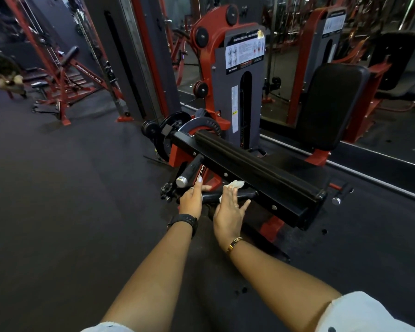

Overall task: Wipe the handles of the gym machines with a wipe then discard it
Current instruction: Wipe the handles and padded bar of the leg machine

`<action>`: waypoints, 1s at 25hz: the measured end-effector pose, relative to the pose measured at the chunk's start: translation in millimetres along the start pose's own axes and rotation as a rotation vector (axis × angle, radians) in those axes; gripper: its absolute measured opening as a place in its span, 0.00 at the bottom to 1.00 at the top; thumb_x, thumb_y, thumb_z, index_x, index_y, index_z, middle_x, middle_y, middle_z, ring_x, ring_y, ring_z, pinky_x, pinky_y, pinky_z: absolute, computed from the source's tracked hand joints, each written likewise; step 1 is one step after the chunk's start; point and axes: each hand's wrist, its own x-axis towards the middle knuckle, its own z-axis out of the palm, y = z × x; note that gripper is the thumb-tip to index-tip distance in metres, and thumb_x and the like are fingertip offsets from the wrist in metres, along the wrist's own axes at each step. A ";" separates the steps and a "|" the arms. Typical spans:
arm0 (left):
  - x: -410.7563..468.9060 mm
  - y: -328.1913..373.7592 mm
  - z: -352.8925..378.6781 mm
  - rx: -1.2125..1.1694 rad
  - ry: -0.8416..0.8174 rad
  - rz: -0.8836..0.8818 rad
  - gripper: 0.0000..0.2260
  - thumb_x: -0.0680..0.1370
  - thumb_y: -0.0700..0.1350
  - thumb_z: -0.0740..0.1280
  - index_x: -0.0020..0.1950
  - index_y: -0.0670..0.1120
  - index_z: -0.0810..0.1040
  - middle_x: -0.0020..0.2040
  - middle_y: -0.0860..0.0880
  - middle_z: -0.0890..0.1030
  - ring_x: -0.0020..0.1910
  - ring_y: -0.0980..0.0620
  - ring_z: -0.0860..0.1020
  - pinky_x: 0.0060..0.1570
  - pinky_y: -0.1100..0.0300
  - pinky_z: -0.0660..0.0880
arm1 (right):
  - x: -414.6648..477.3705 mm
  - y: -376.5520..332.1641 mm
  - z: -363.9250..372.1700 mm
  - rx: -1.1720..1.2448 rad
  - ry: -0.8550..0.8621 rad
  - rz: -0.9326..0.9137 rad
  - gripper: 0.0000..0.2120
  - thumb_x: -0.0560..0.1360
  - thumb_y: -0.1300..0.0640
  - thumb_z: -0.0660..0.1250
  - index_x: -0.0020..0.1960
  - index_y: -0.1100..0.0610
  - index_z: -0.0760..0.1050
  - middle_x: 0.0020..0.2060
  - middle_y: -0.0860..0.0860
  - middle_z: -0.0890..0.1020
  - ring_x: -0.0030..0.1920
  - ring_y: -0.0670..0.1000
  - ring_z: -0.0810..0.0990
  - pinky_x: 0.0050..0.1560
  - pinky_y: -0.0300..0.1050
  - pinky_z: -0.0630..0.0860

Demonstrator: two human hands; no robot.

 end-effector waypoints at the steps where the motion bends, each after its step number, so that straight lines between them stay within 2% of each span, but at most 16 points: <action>1: -0.1 0.7 0.5 -0.001 -0.002 -0.005 0.25 0.79 0.65 0.51 0.48 0.54 0.84 0.50 0.50 0.83 0.53 0.53 0.78 0.63 0.51 0.70 | -3.0 -6.1 3.4 0.012 -0.016 -0.032 0.27 0.77 0.65 0.57 0.75 0.59 0.58 0.74 0.55 0.63 0.76 0.49 0.52 0.73 0.59 0.33; 2: -0.3 2.8 0.1 -0.047 -0.007 -0.020 0.26 0.79 0.65 0.50 0.49 0.53 0.84 0.50 0.51 0.83 0.53 0.53 0.78 0.62 0.51 0.70 | -6.2 -13.5 7.5 0.040 -0.040 -0.066 0.27 0.77 0.65 0.56 0.75 0.59 0.58 0.73 0.55 0.64 0.76 0.48 0.52 0.73 0.57 0.33; 4: 3.3 6.4 -4.0 -0.349 -0.008 -0.137 0.30 0.79 0.66 0.48 0.57 0.48 0.81 0.51 0.49 0.84 0.54 0.52 0.79 0.59 0.53 0.73 | -14.8 -30.0 13.0 0.108 -0.125 -0.165 0.25 0.79 0.64 0.55 0.75 0.57 0.58 0.73 0.55 0.64 0.76 0.48 0.53 0.74 0.51 0.36; 6: 8.5 7.4 -13.4 -0.657 -0.006 -0.263 0.33 0.79 0.67 0.47 0.63 0.43 0.75 0.54 0.42 0.82 0.51 0.48 0.80 0.54 0.54 0.74 | -21.6 -39.6 17.4 0.150 -0.231 -0.310 0.23 0.79 0.61 0.56 0.74 0.57 0.61 0.72 0.55 0.66 0.75 0.52 0.56 0.75 0.51 0.45; 7: 10.0 6.2 -17.9 -0.734 -0.007 -0.286 0.32 0.79 0.67 0.48 0.64 0.43 0.74 0.56 0.40 0.81 0.51 0.46 0.80 0.56 0.52 0.74 | -23.0 -40.7 17.0 0.158 -0.285 -0.373 0.22 0.79 0.58 0.56 0.73 0.56 0.62 0.71 0.54 0.68 0.74 0.54 0.60 0.74 0.52 0.52; 9: 8.6 2.6 -22.0 -0.823 -0.004 -0.312 0.32 0.78 0.67 0.48 0.63 0.43 0.74 0.59 0.39 0.79 0.53 0.43 0.78 0.62 0.46 0.71 | -21.5 -41.4 9.7 0.273 -0.354 -0.336 0.22 0.78 0.49 0.51 0.71 0.51 0.63 0.69 0.51 0.70 0.72 0.54 0.62 0.70 0.49 0.60; 10: 7.5 0.7 -22.9 -0.844 -0.007 -0.316 0.33 0.78 0.68 0.48 0.63 0.43 0.74 0.60 0.39 0.78 0.56 0.42 0.77 0.64 0.46 0.70 | -17.8 -39.1 7.9 0.337 -0.330 -0.304 0.22 0.79 0.50 0.50 0.71 0.52 0.64 0.70 0.53 0.70 0.72 0.55 0.62 0.69 0.47 0.60; 12: 5.5 0.0 -23.9 -0.845 -0.018 -0.320 0.34 0.78 0.68 0.47 0.65 0.43 0.73 0.66 0.39 0.75 0.65 0.43 0.73 0.64 0.51 0.68 | -5.0 -35.4 4.4 0.382 -0.198 -0.271 0.21 0.79 0.60 0.53 0.73 0.57 0.64 0.72 0.58 0.66 0.74 0.57 0.59 0.71 0.49 0.57; 13: 5.3 0.5 -24.1 -0.841 -0.028 -0.332 0.35 0.78 0.68 0.46 0.67 0.43 0.72 0.68 0.40 0.73 0.68 0.43 0.70 0.62 0.53 0.68 | 1.8 -33.5 0.9 0.371 -0.140 -0.248 0.22 0.79 0.64 0.55 0.73 0.57 0.63 0.72 0.58 0.65 0.75 0.54 0.56 0.72 0.50 0.56; 14: 4.9 1.4 -24.6 -0.840 -0.037 -0.343 0.35 0.77 0.69 0.46 0.69 0.44 0.71 0.69 0.40 0.72 0.69 0.43 0.69 0.62 0.54 0.68 | 9.4 -33.5 -2.1 0.331 -0.094 -0.249 0.23 0.78 0.66 0.57 0.72 0.56 0.64 0.72 0.58 0.65 0.74 0.52 0.55 0.73 0.51 0.56; 16: 4.3 3.7 -25.3 -0.846 -0.037 -0.365 0.36 0.77 0.70 0.46 0.70 0.44 0.70 0.69 0.41 0.72 0.68 0.44 0.70 0.64 0.51 0.68 | 21.5 -31.6 -6.1 0.152 -0.089 -0.400 0.20 0.75 0.65 0.62 0.67 0.57 0.69 0.66 0.59 0.73 0.72 0.54 0.63 0.71 0.51 0.58; 18: 4.3 4.0 -25.8 -0.843 -0.048 -0.386 0.36 0.76 0.70 0.46 0.68 0.45 0.72 0.68 0.41 0.73 0.64 0.44 0.73 0.62 0.50 0.69 | 26.3 -24.7 -5.0 -0.138 -0.196 -0.690 0.14 0.74 0.60 0.63 0.60 0.58 0.73 0.58 0.56 0.77 0.64 0.56 0.73 0.72 0.49 0.58; 20: 5.1 2.0 -25.5 -0.822 -0.065 -0.415 0.37 0.76 0.71 0.46 0.68 0.45 0.72 0.68 0.42 0.73 0.61 0.44 0.73 0.59 0.48 0.70 | 31.3 -16.6 -5.8 -0.341 -0.322 -0.890 0.16 0.75 0.54 0.62 0.61 0.57 0.72 0.58 0.53 0.75 0.62 0.53 0.72 0.72 0.49 0.60; 23: 8.4 -0.4 -24.8 -0.818 -0.058 -0.437 0.37 0.76 0.71 0.47 0.70 0.45 0.70 0.70 0.42 0.71 0.66 0.43 0.71 0.62 0.48 0.68 | 54.3 -20.8 -9.1 -0.420 -0.444 -0.935 0.22 0.74 0.57 0.63 0.67 0.58 0.68 0.60 0.54 0.75 0.61 0.54 0.73 0.67 0.48 0.65; 25: 11.4 -0.4 -23.1 -0.817 -0.048 -0.439 0.38 0.75 0.71 0.46 0.70 0.44 0.70 0.68 0.42 0.72 0.63 0.45 0.73 0.63 0.49 0.68 | 62.4 -29.9 -10.6 -0.451 -0.500 -0.986 0.21 0.74 0.61 0.63 0.67 0.59 0.69 0.60 0.55 0.76 0.61 0.55 0.73 0.66 0.48 0.67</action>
